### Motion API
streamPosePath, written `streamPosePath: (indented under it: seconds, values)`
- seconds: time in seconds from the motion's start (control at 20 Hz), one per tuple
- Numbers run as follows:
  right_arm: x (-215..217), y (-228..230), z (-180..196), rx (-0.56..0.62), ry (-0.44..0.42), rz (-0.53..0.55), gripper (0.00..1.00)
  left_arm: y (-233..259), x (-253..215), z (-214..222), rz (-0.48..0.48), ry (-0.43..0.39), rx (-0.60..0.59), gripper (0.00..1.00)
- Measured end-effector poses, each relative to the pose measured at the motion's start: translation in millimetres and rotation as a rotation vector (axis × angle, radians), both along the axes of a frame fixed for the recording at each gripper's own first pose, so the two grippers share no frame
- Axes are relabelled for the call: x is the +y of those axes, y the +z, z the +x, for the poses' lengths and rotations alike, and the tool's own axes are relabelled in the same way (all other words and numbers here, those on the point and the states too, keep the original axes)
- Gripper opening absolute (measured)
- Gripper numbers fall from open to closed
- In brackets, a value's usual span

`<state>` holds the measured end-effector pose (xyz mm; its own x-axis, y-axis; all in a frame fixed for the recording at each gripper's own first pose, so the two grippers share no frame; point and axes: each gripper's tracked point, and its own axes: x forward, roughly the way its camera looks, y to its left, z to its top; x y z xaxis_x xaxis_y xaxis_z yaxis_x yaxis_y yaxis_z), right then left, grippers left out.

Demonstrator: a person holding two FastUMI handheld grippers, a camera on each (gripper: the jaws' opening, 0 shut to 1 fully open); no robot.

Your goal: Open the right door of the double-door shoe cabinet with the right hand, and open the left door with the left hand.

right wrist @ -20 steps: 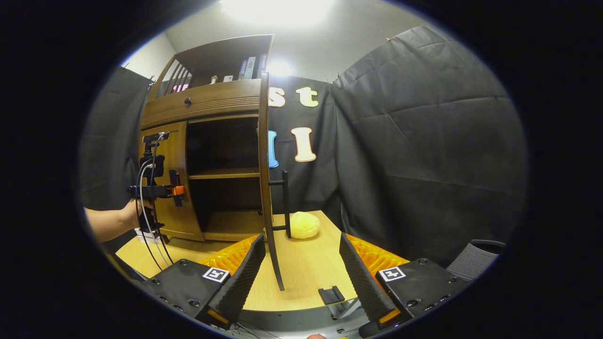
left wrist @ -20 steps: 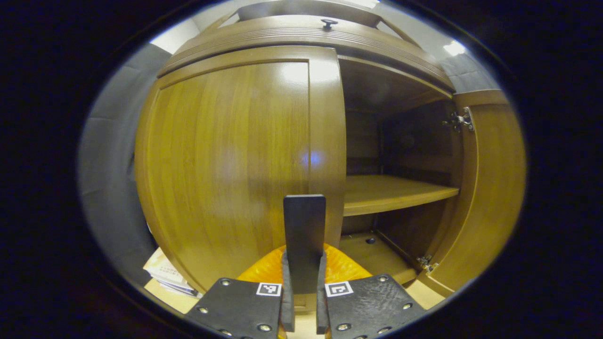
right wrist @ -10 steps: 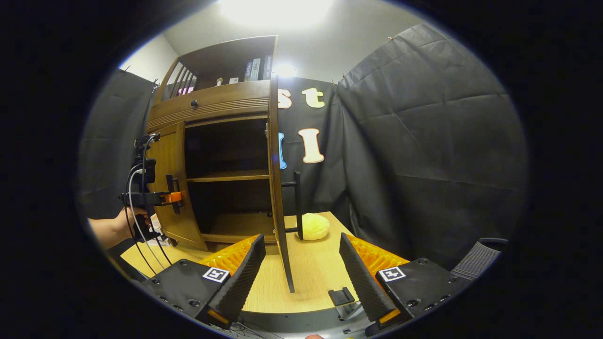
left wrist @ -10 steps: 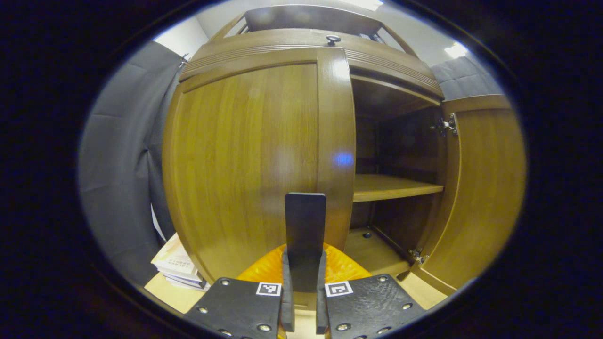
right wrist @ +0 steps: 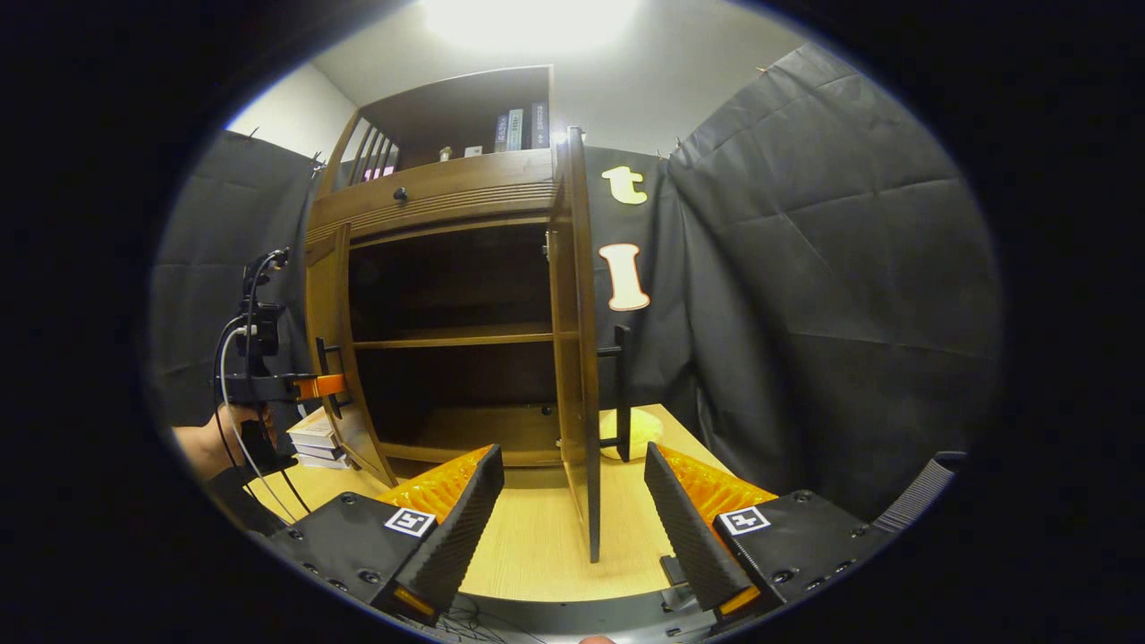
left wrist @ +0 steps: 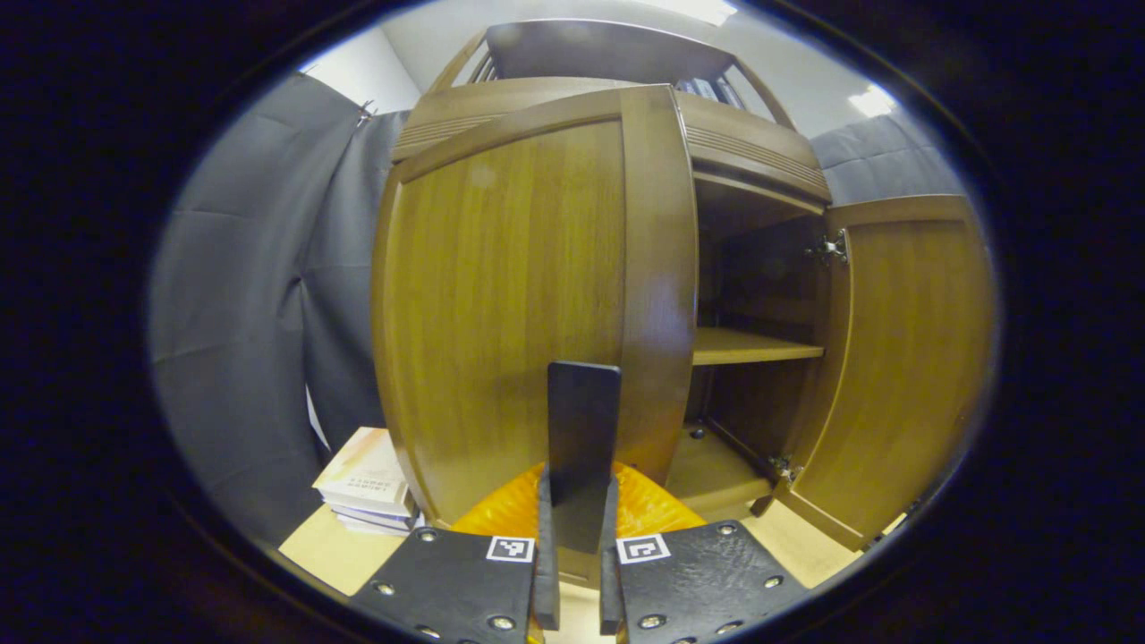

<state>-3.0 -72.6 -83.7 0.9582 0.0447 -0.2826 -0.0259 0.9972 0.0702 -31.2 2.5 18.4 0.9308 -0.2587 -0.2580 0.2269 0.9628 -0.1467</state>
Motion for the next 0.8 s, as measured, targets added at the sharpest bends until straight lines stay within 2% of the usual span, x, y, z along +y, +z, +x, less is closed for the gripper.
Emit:
streamPosePath:
  seconds: [0.15, 0.25, 0.3, 0.4, 0.5, 0.65, 0.7, 0.8]
  values:
    - [10.6, 3.2, 4.8, -0.005, 0.025, 0.002, 0.96, 5.5, 2.7, 1.2, -0.001, 0.007, 0.002, 0.17]
    - [17.5, 3.7, 6.1, -0.007, 0.040, 0.006, 0.96, 5.7, 3.1, 1.9, -0.001, 0.012, 0.005, 0.19]
    - [21.0, 2.7, 6.2, -0.009, 0.046, 0.009, 0.99, 4.6, 3.3, 2.3, -0.003, 0.015, 0.005, 0.22]
    - [27.7, 4.2, 7.6, -0.011, 0.060, 0.013, 0.96, 5.2, 5.7, 3.3, -0.006, 0.022, 0.005, 0.22]
    - [36.1, 4.2, 9.7, -0.013, 0.076, 0.017, 1.00, 5.5, 5.9, 4.3, -0.003, 0.026, 0.006, 0.18]
    - [49.9, 3.5, 10.0, -0.017, 0.103, 0.021, 0.99, 5.1, 5.9, 7.3, -0.004, 0.030, 0.003, 0.21]
    - [55.6, 4.0, 11.7, -0.017, 0.113, 0.022, 0.96, 2.8, 6.2, 7.6, -0.005, 0.030, 0.003, 0.21]
    - [65.7, 3.5, 12.9, -0.016, 0.134, 0.023, 0.99, 2.1, 6.8, 9.1, -0.007, 0.035, 0.005, 0.21]
